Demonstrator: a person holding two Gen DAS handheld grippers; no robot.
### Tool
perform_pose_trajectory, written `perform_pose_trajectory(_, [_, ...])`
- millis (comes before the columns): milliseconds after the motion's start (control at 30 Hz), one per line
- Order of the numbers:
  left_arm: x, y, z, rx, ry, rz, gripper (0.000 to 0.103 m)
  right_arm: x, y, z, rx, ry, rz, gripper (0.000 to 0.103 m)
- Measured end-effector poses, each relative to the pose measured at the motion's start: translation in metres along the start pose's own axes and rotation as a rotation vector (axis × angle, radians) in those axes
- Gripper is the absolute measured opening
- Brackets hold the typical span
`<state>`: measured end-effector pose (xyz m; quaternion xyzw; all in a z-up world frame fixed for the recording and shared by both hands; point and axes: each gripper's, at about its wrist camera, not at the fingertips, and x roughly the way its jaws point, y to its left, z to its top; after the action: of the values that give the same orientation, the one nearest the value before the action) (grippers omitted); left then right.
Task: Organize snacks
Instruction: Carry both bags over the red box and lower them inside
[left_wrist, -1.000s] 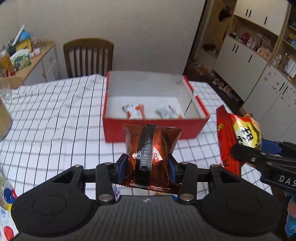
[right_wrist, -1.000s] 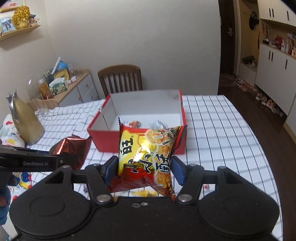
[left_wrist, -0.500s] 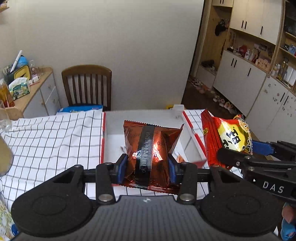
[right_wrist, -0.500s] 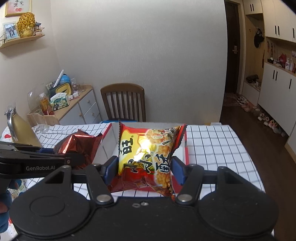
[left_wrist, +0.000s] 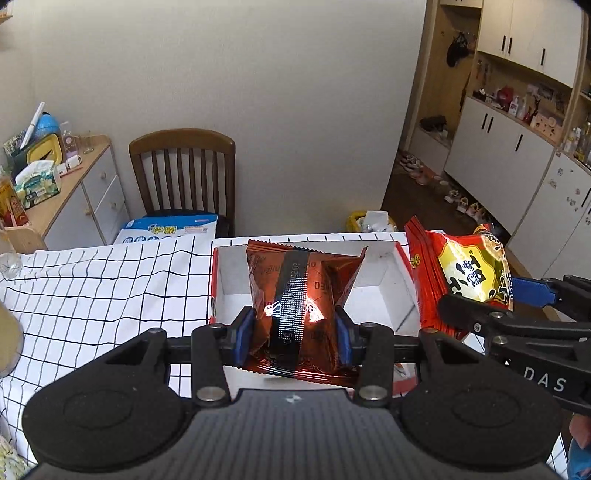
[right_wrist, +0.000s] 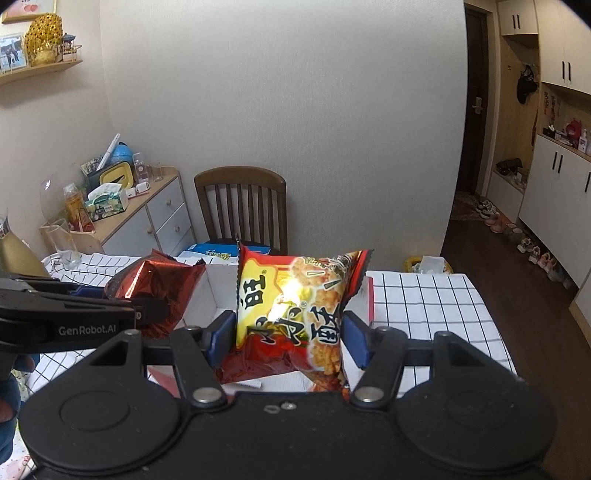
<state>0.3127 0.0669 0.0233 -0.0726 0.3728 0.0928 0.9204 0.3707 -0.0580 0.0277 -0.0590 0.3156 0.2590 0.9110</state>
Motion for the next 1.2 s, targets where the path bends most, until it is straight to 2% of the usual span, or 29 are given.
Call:
perform_pose_trajectory(233, [0.046,0.009,0.007,-0.015,0.067,0.029,0.043,0.045,-0.009,0.006,0.006,0.055,0.005,0.061])
perform_pose_trajectory(700, [0.123,0.009,-0.004,0.027,0.179,0.118,0.043,0.127,-0.022,0.002,0.019,0.187,0.004,0.061])
perform_pose_trajectory(867, [0.146,0.010,-0.003,0.030,0.226,0.109,0.043,0.153,-0.019,0.000,0.004,0.235,-0.012,0.061])
perform_pose_trajectory(1200, [0.172,0.000,-0.004,0.067,0.265,0.088,0.043,0.184,-0.019,-0.002,0.010,0.291,-0.029,0.062])
